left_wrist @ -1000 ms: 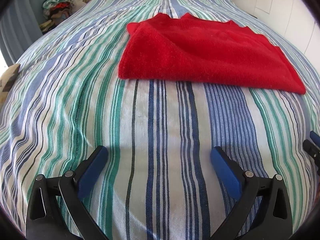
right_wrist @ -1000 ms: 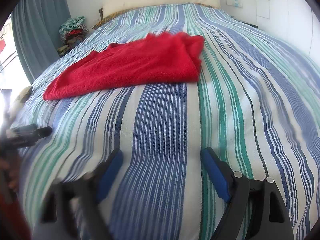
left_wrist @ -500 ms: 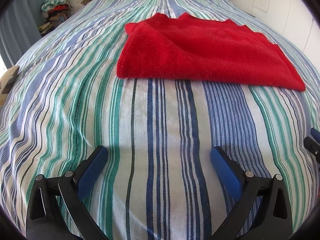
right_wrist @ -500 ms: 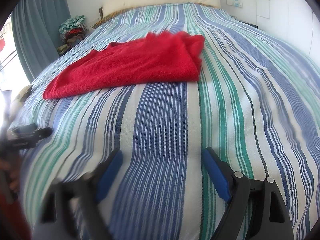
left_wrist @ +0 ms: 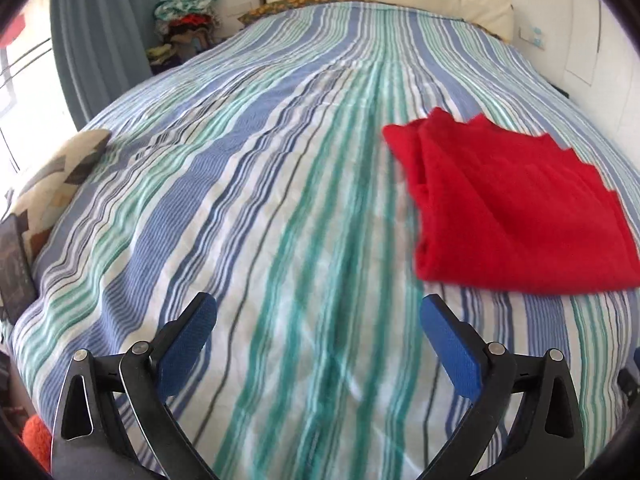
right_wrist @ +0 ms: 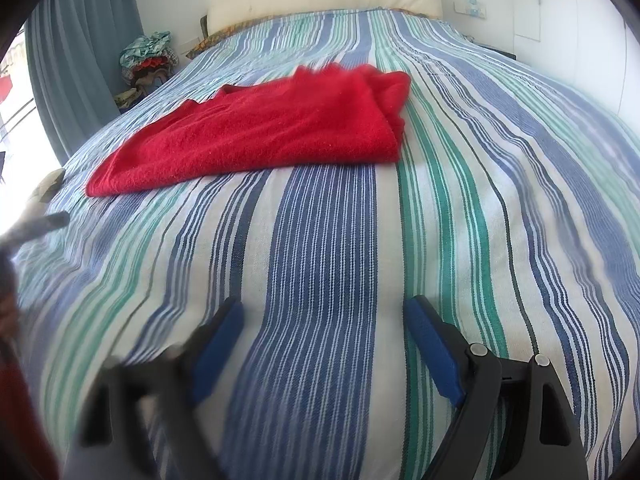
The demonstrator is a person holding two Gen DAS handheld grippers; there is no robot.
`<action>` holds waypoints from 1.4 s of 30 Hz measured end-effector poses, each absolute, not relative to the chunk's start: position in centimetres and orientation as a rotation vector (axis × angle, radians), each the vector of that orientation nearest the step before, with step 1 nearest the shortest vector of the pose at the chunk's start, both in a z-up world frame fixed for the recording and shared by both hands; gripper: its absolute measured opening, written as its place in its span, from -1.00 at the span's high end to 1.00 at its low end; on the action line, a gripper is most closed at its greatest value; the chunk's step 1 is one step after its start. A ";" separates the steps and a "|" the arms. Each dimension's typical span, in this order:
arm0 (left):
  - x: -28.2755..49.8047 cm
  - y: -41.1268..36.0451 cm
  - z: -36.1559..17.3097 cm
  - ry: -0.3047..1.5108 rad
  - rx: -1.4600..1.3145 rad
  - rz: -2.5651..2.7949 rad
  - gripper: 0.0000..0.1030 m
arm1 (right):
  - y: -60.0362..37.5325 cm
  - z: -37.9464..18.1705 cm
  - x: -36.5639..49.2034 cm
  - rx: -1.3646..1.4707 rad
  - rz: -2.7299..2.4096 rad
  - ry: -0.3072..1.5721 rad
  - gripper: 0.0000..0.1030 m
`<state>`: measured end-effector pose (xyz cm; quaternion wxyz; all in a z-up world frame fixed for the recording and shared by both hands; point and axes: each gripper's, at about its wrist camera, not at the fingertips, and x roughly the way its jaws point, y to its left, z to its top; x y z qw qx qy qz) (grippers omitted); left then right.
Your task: Fold small clothes
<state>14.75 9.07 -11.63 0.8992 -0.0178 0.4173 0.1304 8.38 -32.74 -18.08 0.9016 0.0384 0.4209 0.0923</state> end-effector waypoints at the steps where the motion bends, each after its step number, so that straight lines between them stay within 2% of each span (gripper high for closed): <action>1: 16.0 10.2 -12.0 0.867 -0.033 0.302 -0.98 | -32.7 -18.1 8.4 0.076 0.192 0.871 -0.66; 5: 19.4 13.2 -16.5 1.010 -0.028 0.341 -0.99 | -32.6 -18.0 8.6 0.071 0.194 0.874 -0.67; 12: 18.7 14.4 -16.3 0.983 -0.125 0.311 -0.99 | -32.7 -18.0 8.6 0.076 0.200 0.872 -0.68; 42: 18.9 14.1 -16.4 0.980 -0.119 0.314 -0.99 | -32.4 -18.0 8.5 0.068 0.213 0.866 -0.76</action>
